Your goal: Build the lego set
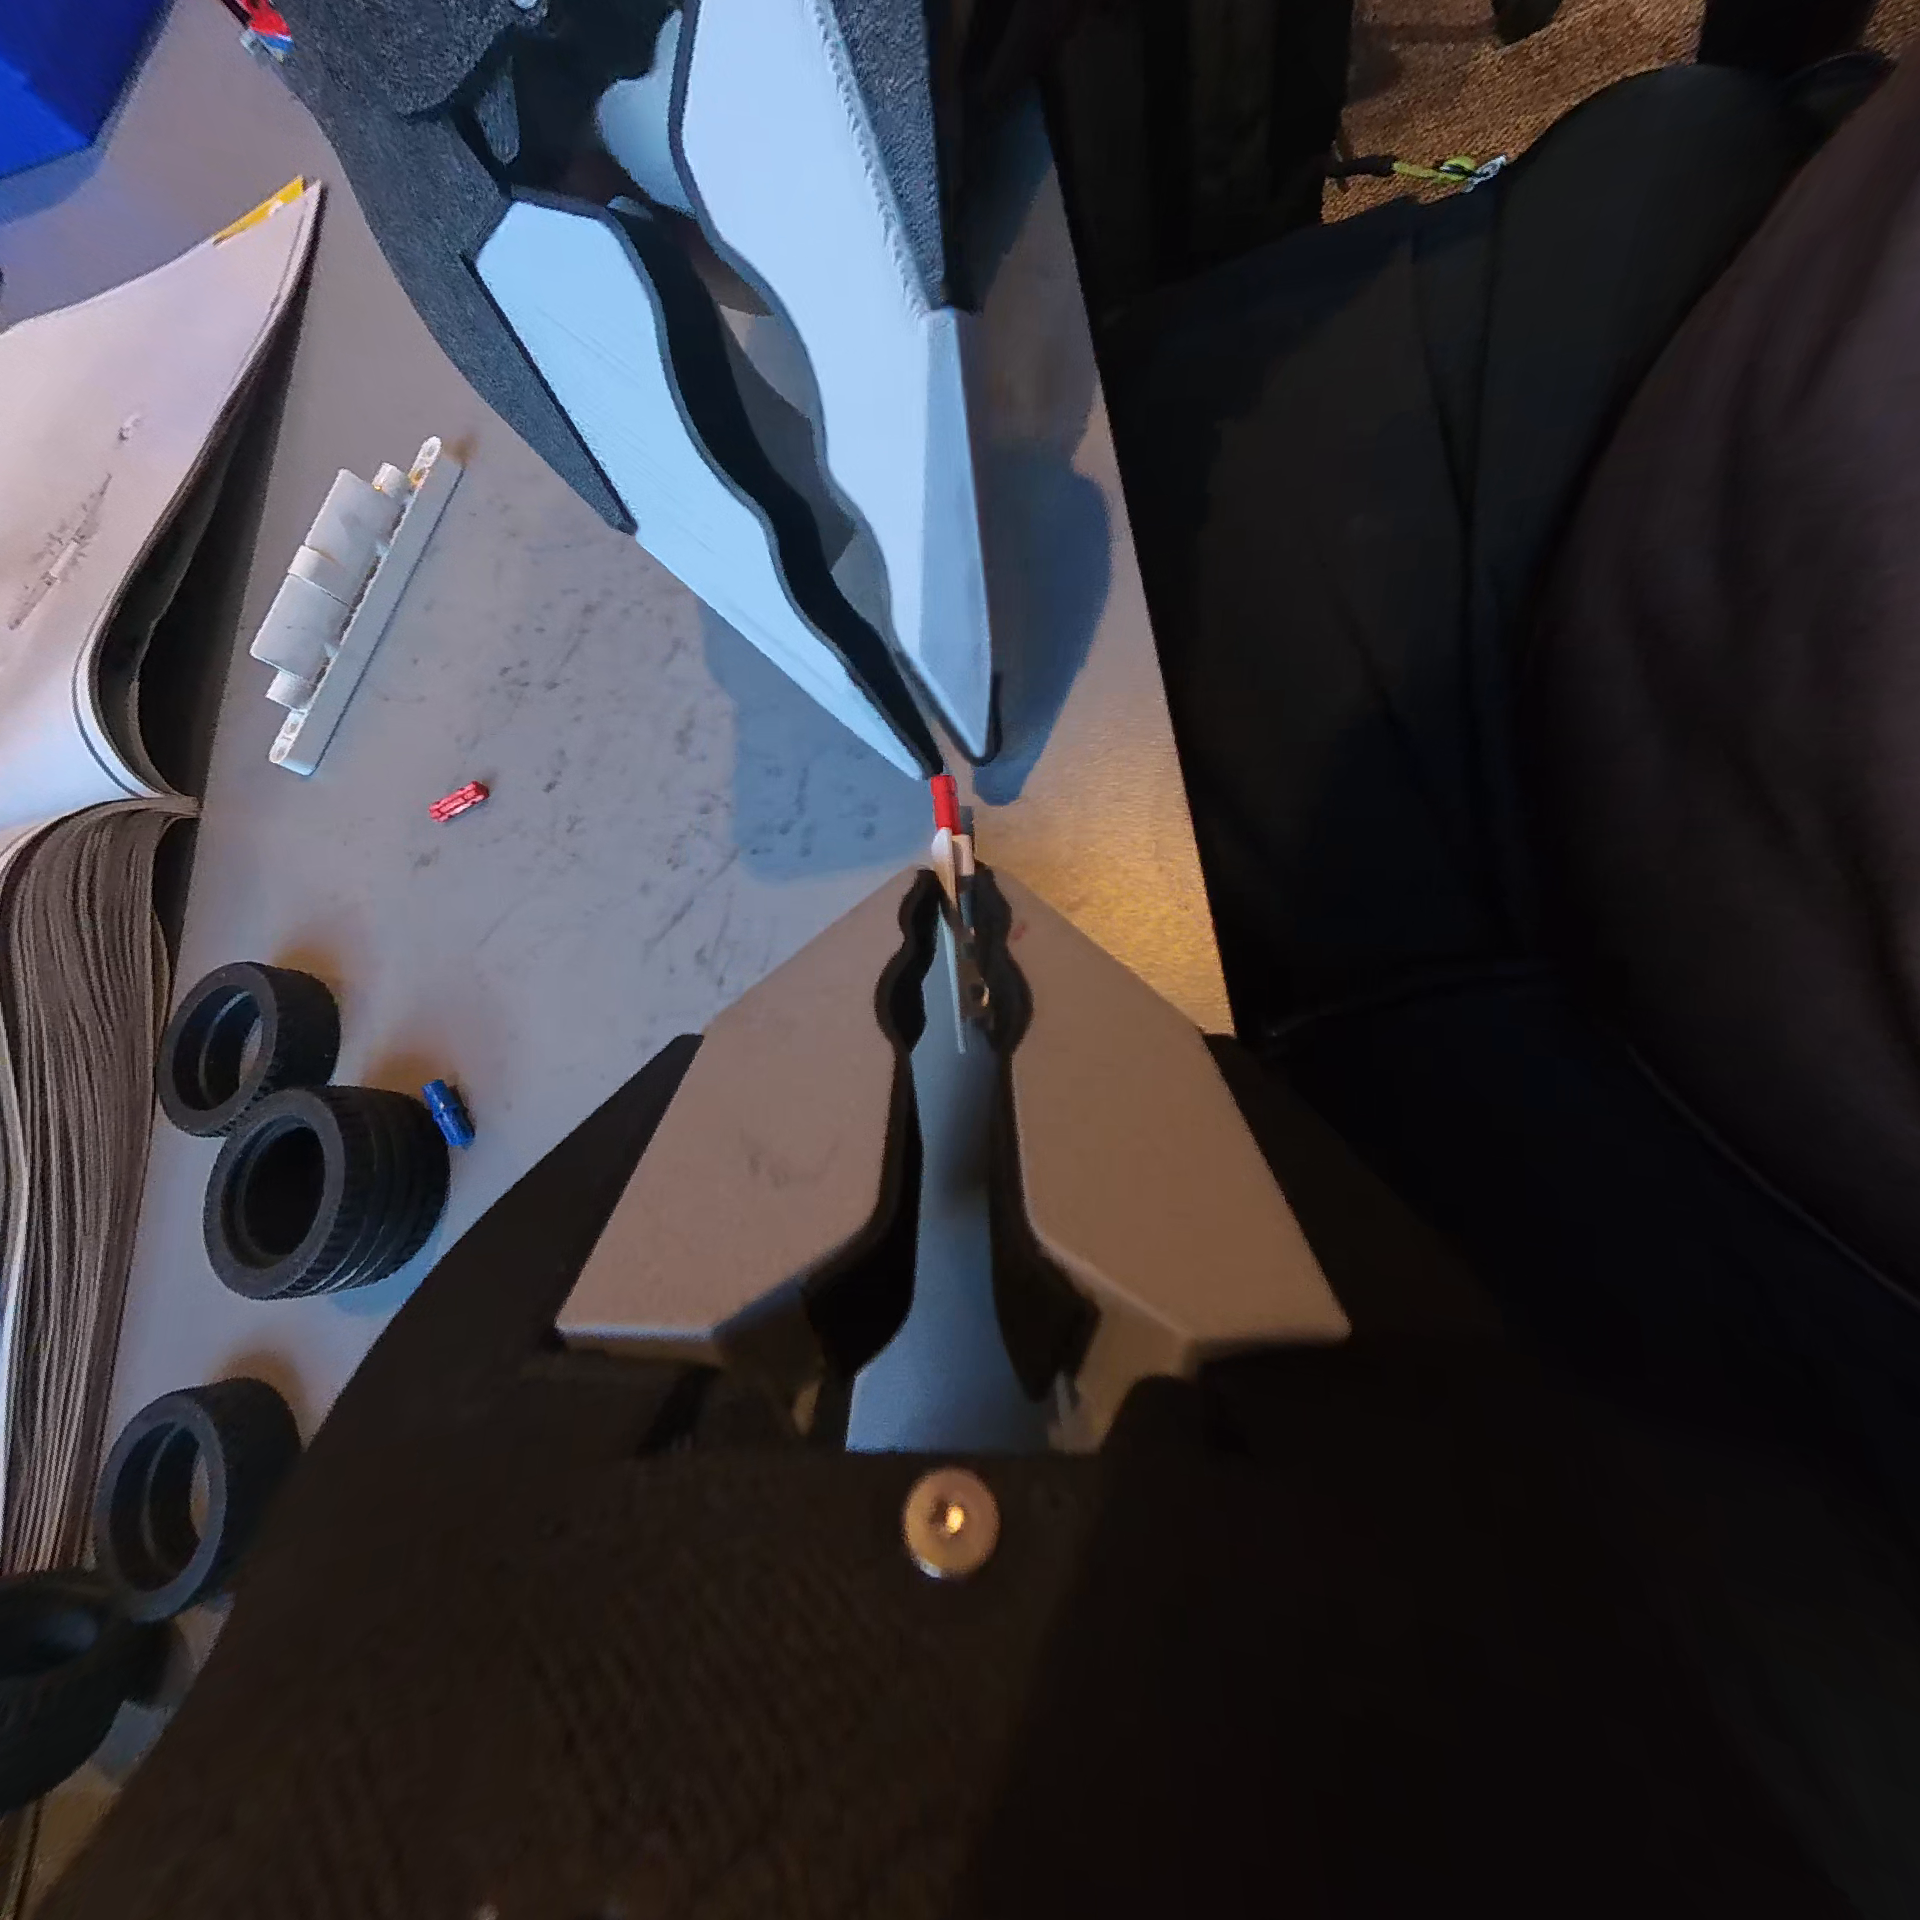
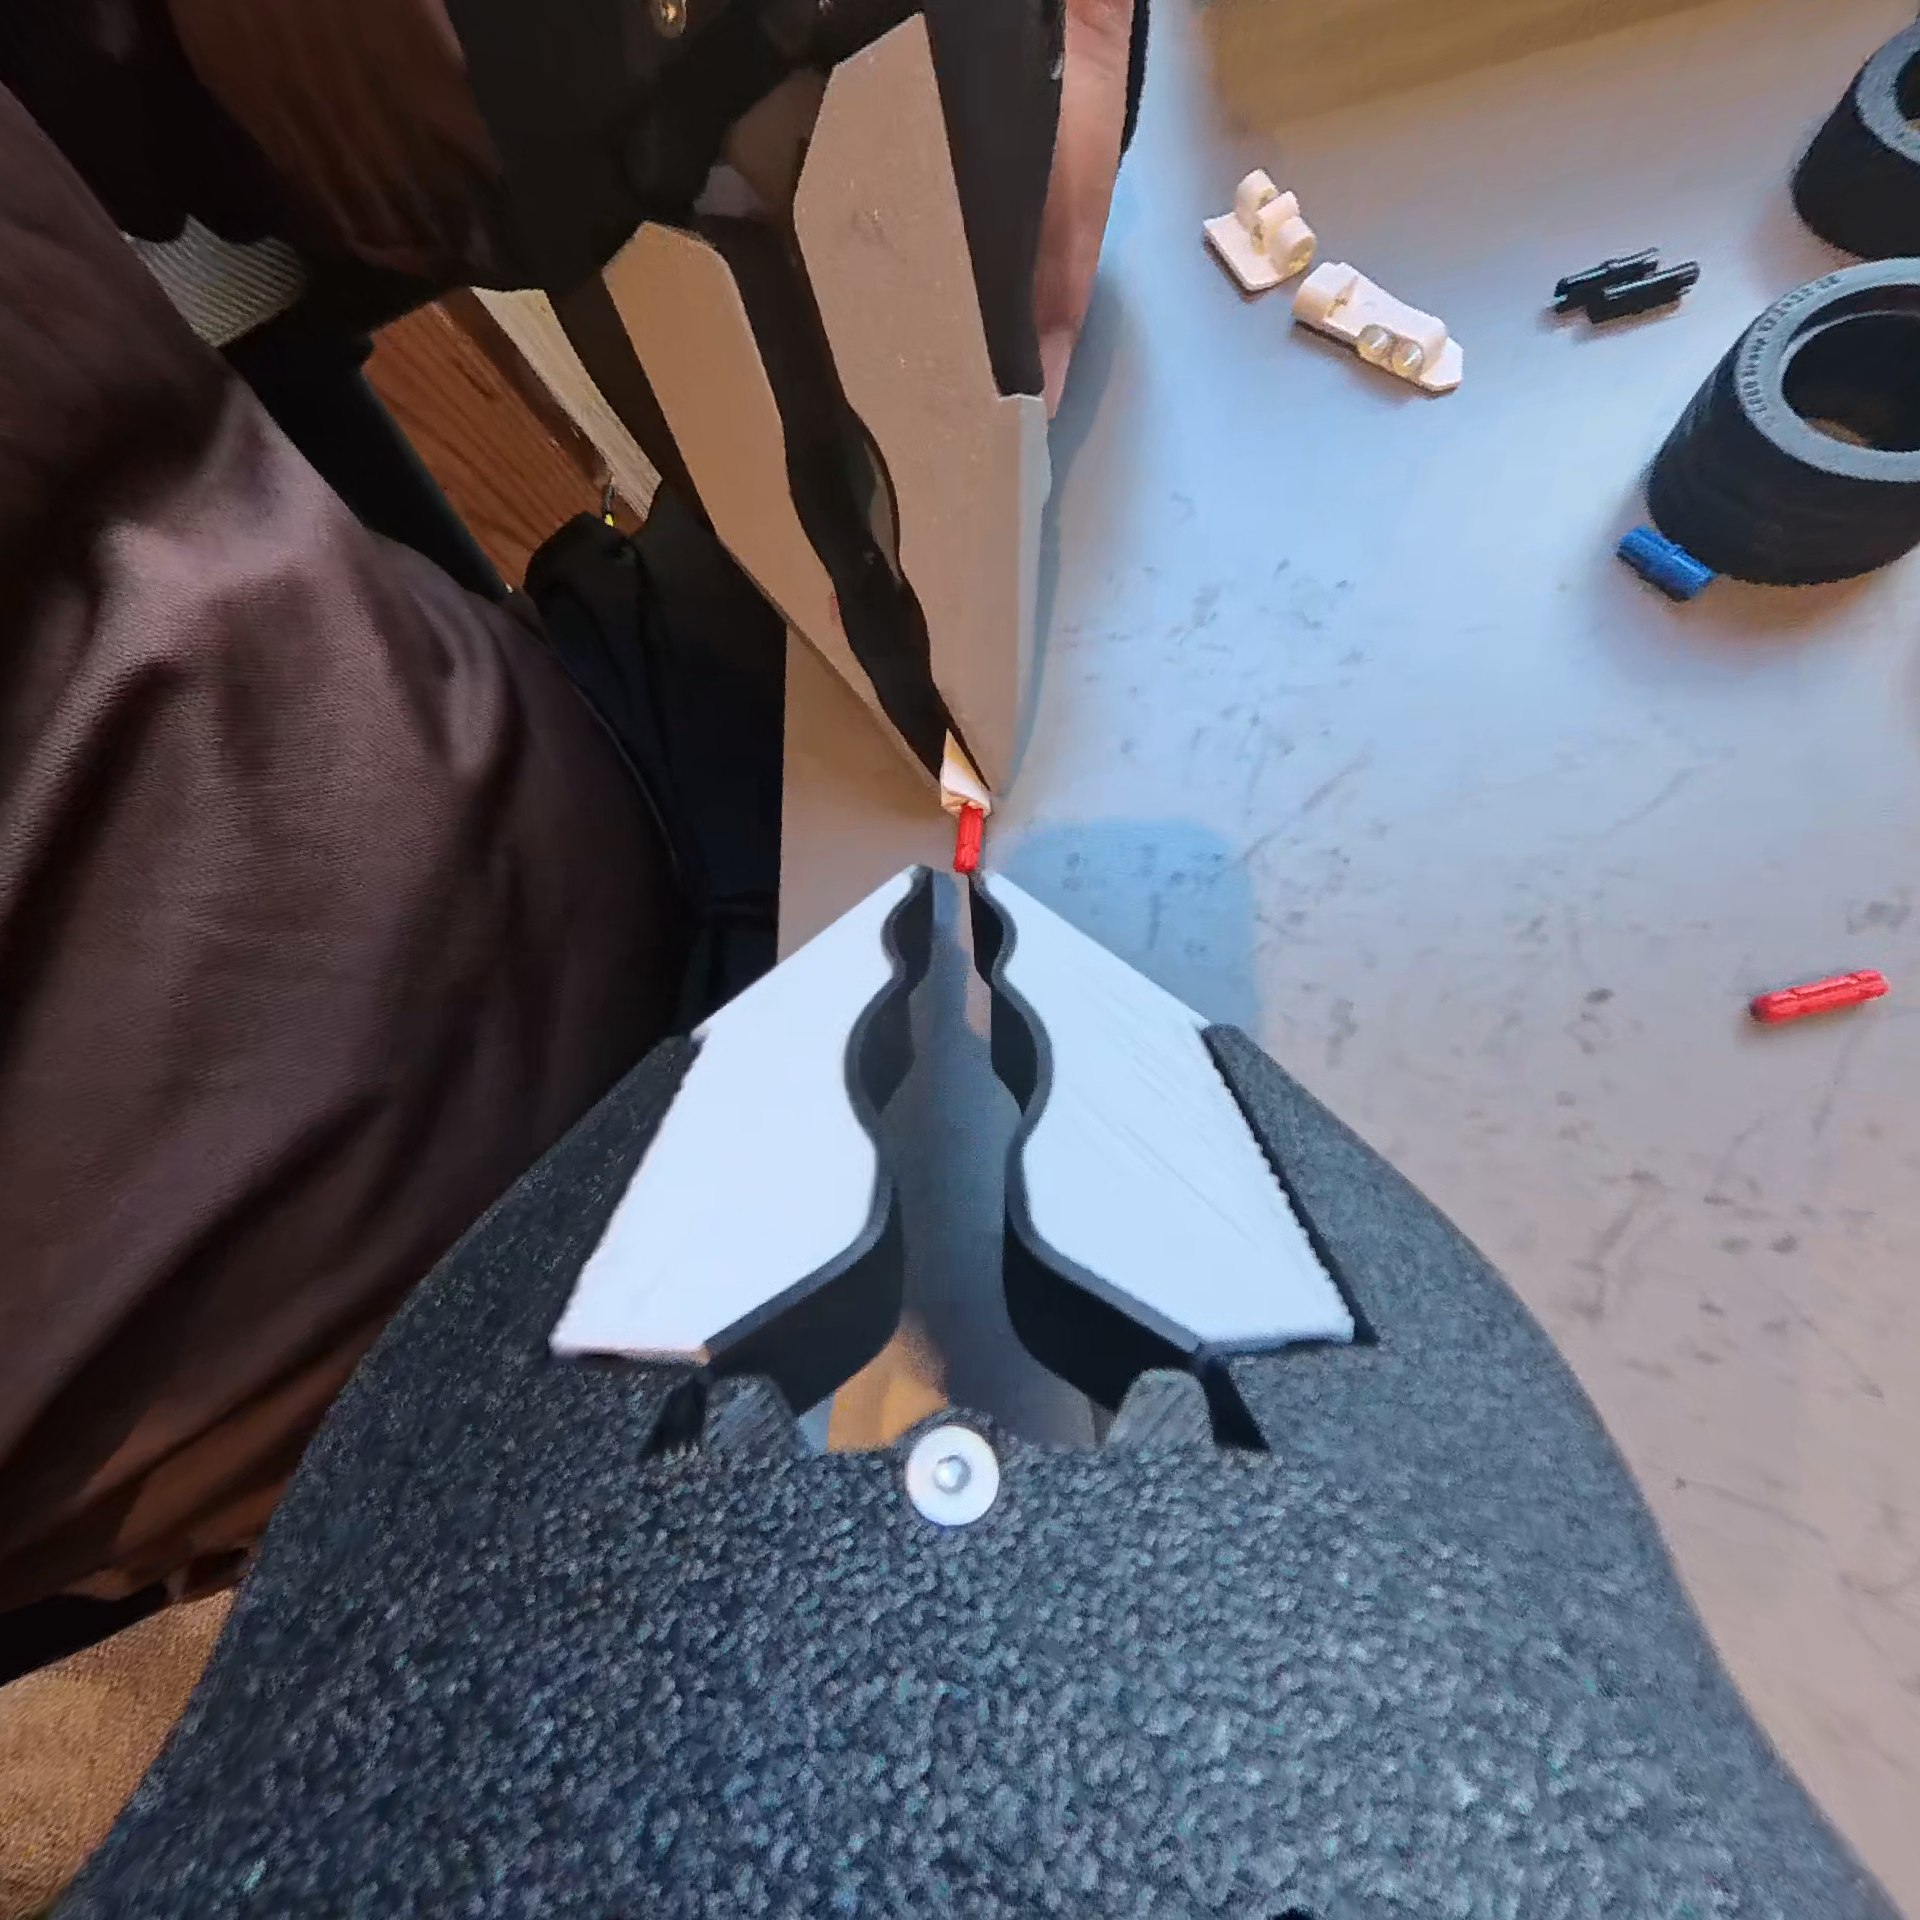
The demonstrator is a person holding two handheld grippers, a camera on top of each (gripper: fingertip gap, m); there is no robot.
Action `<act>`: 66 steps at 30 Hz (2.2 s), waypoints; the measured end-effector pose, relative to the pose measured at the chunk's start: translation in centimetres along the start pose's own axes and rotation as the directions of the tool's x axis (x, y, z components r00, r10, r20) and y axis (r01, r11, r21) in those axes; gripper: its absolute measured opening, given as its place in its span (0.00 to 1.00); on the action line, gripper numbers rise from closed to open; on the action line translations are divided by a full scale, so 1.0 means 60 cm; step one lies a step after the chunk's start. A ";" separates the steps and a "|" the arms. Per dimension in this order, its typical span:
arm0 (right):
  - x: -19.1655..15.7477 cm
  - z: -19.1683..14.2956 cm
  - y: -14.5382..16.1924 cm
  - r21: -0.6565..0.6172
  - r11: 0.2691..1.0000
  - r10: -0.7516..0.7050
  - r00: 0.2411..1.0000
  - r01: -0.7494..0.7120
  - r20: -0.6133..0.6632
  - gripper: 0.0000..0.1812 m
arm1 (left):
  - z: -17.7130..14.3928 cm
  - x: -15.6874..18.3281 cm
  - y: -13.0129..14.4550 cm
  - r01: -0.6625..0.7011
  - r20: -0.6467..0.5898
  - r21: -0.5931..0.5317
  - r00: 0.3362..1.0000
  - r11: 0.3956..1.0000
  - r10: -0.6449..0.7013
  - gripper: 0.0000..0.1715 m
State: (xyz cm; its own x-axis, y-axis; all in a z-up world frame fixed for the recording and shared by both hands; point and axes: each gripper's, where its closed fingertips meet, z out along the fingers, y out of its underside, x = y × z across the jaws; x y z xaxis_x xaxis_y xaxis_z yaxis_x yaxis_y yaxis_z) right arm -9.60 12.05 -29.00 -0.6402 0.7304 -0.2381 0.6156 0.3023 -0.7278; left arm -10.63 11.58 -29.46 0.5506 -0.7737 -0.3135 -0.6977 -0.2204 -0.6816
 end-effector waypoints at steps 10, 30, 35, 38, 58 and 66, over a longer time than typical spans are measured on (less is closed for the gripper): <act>0.007 0.005 0.002 -0.024 0.999 0.031 0.999 -0.031 -0.012 0.01 | 0.000 0.000 0.001 0.015 -0.008 -0.003 1.000 1.000 -0.015 0.03; 0.054 -0.073 -0.060 0.203 0.974 -0.004 0.905 0.100 -0.426 0.14 | -0.020 -0.073 -0.049 0.623 -0.075 0.214 0.779 0.753 -0.623 0.02; 0.048 -0.103 -0.086 0.221 0.942 -0.083 0.812 0.253 -0.578 0.17 | -0.041 -0.088 -0.091 0.747 -0.202 0.368 0.646 0.554 -0.736 0.02; 0.037 -0.108 -0.092 0.217 0.929 -0.127 0.809 0.299 -0.574 0.14 | -0.047 -0.085 -0.102 0.783 -0.284 0.379 0.605 0.493 -0.744 0.02; -0.007 -0.136 -0.126 0.566 0.817 0.130 0.991 -0.107 -0.001 0.03 | -0.075 -0.078 -0.149 0.617 -0.283 0.579 0.765 0.533 -0.579 0.02; -0.003 -0.140 -0.139 0.620 0.747 0.199 0.971 -0.238 0.133 0.02 | -0.085 -0.089 -0.151 0.611 -0.265 0.624 0.752 0.487 -0.603 0.02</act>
State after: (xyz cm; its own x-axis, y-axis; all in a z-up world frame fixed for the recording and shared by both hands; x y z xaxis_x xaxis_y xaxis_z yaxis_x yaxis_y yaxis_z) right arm -10.74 14.56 -17.48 -0.5601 0.6882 -0.4612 0.3272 -0.3277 -0.8863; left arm -9.57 14.67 -18.24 0.7136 -0.6065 0.3506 0.2825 -0.2089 -0.9363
